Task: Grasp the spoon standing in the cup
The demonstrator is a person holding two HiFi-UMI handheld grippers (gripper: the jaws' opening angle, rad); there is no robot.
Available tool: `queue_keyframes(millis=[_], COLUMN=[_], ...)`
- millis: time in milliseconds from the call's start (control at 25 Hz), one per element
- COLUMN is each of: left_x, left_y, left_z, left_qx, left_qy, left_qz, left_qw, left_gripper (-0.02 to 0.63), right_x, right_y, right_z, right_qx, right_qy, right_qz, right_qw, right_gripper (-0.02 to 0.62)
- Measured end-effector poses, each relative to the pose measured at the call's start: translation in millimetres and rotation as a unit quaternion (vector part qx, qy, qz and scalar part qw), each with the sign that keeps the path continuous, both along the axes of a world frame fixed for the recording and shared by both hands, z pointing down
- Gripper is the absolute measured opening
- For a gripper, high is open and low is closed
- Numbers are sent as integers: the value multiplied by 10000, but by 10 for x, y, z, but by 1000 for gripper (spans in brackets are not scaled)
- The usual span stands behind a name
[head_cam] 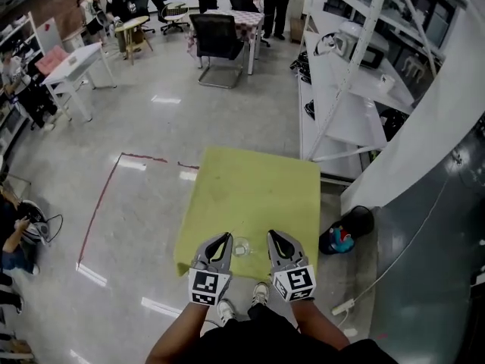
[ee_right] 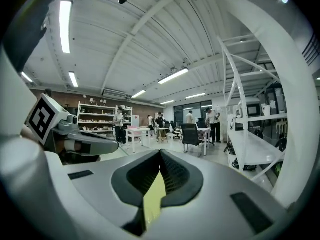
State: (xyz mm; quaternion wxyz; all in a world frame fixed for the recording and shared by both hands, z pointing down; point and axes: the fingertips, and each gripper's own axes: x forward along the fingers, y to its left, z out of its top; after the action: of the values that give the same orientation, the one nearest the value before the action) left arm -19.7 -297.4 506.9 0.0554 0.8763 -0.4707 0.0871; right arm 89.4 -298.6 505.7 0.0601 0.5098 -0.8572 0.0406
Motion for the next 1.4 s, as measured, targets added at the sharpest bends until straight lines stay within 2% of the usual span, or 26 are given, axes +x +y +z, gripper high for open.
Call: queue_keyframes(millis=[320,600,1040,1400], left_x=[-145,-162,-47,-15], left_y=[124,191,106,31], left_z=[-616,-847,-884,-847], left_qx=[573,829,876,848], left_qy=[30,137,201,247], left_qz=[42,-4,68,5], left_qw=[9983,9965,9959,9961], left_gripper=[12,12,14,14], right_x=[-53,-52,-64,114], right_y=[37,123,60,-32], right_z=[-574,-704,-905,-814], right_qx=[573,709,965,887], right_qy=[24,175,358,339], right_qz=[44,-137,-252,-92], right_qw=[9983,9972,9944,9954], right_gripper=[6,6,6,6])
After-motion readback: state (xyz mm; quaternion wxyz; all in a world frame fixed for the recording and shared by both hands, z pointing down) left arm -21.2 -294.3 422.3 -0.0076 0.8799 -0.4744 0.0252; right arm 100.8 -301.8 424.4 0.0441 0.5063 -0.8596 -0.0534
